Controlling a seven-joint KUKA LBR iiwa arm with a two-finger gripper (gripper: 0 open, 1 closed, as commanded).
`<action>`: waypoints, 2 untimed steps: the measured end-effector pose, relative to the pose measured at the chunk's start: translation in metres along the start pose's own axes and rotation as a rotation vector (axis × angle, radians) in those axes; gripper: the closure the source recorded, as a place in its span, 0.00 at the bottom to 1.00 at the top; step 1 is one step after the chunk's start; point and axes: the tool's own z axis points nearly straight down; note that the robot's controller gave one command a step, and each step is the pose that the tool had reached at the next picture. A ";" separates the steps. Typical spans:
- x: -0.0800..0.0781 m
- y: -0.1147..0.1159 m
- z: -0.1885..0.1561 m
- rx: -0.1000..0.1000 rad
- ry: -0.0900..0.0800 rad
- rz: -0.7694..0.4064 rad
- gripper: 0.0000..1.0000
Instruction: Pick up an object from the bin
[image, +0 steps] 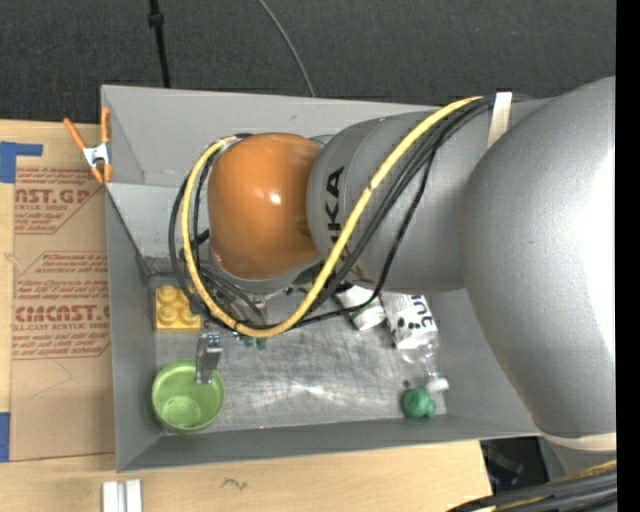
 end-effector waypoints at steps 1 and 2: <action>-0.002 -0.001 -0.004 -0.002 -0.007 0.002 0.00; -0.019 -0.053 0.085 0.000 -0.013 -0.664 1.00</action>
Offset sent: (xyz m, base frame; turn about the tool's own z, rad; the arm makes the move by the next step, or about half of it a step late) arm 0.0166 -0.0545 -0.0867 -0.6665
